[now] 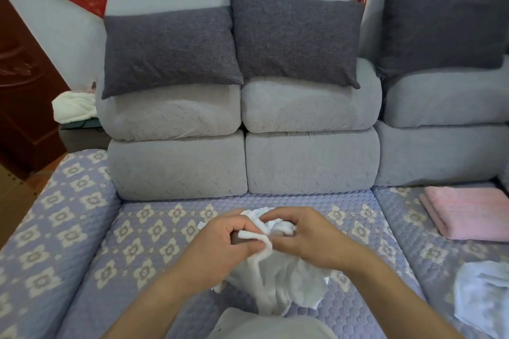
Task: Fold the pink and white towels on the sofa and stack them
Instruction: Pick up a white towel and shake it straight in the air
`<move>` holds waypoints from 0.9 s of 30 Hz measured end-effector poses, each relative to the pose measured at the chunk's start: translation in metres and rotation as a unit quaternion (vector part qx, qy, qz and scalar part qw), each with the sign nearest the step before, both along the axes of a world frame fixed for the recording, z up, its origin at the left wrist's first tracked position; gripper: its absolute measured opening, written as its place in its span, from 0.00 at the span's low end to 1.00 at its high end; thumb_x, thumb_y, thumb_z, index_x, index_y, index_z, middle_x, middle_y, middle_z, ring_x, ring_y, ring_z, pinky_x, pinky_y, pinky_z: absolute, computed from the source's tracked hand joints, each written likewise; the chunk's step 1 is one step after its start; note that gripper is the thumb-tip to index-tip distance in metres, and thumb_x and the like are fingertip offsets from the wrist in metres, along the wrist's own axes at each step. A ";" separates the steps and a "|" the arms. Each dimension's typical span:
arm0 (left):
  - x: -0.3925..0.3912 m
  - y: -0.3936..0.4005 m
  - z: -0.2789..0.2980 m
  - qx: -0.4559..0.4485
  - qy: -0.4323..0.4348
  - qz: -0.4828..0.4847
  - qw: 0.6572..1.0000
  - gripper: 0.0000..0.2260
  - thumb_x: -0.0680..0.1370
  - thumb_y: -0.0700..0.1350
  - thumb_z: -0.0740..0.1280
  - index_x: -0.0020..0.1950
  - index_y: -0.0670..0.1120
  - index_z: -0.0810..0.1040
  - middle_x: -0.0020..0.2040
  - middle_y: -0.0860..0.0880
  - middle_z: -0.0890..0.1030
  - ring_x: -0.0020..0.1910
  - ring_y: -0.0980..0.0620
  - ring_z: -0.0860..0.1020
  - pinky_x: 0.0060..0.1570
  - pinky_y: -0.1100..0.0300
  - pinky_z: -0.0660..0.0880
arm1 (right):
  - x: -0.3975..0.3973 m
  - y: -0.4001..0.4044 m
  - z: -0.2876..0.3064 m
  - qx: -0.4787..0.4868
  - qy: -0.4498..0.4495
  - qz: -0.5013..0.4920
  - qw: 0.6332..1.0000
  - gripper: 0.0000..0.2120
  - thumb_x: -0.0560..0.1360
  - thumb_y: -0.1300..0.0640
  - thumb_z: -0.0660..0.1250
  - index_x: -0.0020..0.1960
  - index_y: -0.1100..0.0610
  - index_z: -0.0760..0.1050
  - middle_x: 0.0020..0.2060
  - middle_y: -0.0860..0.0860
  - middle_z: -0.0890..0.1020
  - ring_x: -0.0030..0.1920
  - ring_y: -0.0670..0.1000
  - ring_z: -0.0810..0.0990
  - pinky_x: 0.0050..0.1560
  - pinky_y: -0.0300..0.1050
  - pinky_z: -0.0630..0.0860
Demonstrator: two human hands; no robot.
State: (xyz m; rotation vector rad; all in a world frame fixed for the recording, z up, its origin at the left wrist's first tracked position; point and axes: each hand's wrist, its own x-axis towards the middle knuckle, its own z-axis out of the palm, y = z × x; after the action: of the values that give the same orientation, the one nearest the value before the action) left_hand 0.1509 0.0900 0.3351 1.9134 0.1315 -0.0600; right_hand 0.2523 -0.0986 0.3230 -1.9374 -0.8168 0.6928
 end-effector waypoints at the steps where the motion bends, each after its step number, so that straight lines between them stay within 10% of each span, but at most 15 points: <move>1: 0.001 0.000 0.001 0.007 -0.005 -0.001 1.000 0.08 0.73 0.41 0.76 0.42 0.55 0.86 0.46 0.54 0.80 0.45 0.56 0.80 0.46 0.65 0.74 | -0.002 0.003 0.000 0.020 -0.002 0.004 1.000 0.11 0.75 0.56 0.73 0.56 0.45 0.82 0.47 0.43 0.85 0.43 0.43 0.82 0.43 0.37 0.77; 7: -0.002 -0.003 0.002 -0.004 0.012 -0.070 0.997 0.04 0.71 0.43 0.78 0.41 0.51 0.86 0.50 0.57 0.75 0.49 0.58 0.78 0.49 0.66 0.73 | -0.006 0.010 -0.006 0.032 -0.037 0.013 0.999 0.01 0.75 0.55 0.72 0.45 0.50 0.81 0.37 0.49 0.82 0.35 0.46 0.76 0.39 0.47 0.75; 13: -0.007 0.002 -0.001 0.020 0.036 -0.047 0.998 0.03 0.72 0.46 0.78 0.41 0.52 0.85 0.49 0.53 0.78 0.49 0.54 0.79 0.54 0.57 0.76 | 0.000 -0.001 -0.010 0.017 0.044 -0.098 0.994 0.16 0.80 0.49 0.64 0.35 0.53 0.76 0.30 0.52 0.70 0.31 0.51 0.66 0.36 0.48 0.65; 20: -0.006 -0.007 0.003 -0.018 0.024 0.004 1.000 0.05 0.74 0.43 0.76 0.41 0.53 0.84 0.34 0.56 0.79 0.31 0.61 0.72 0.34 0.68 0.68 | -0.008 -0.002 -0.003 0.024 0.037 -0.029 0.999 0.16 0.69 0.40 0.76 0.49 0.48 0.79 0.38 0.44 0.78 0.37 0.45 0.74 0.41 0.44 0.73; 27: -0.009 -0.004 0.005 -0.007 0.022 0.003 1.000 0.08 0.72 0.39 0.76 0.42 0.53 0.83 0.39 0.54 0.82 0.36 0.60 0.77 0.40 0.62 0.73 | -0.012 -0.002 0.007 0.081 0.121 -0.021 0.989 0.07 0.79 0.52 0.69 0.51 0.54 0.83 0.43 0.49 0.84 0.44 0.45 0.81 0.48 0.42 0.77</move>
State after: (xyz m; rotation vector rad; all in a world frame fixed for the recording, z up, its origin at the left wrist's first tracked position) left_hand 0.1416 0.0858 0.3401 1.8978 0.1658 -0.0992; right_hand 0.2406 -0.1004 0.3302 -1.6816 -0.6593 0.7935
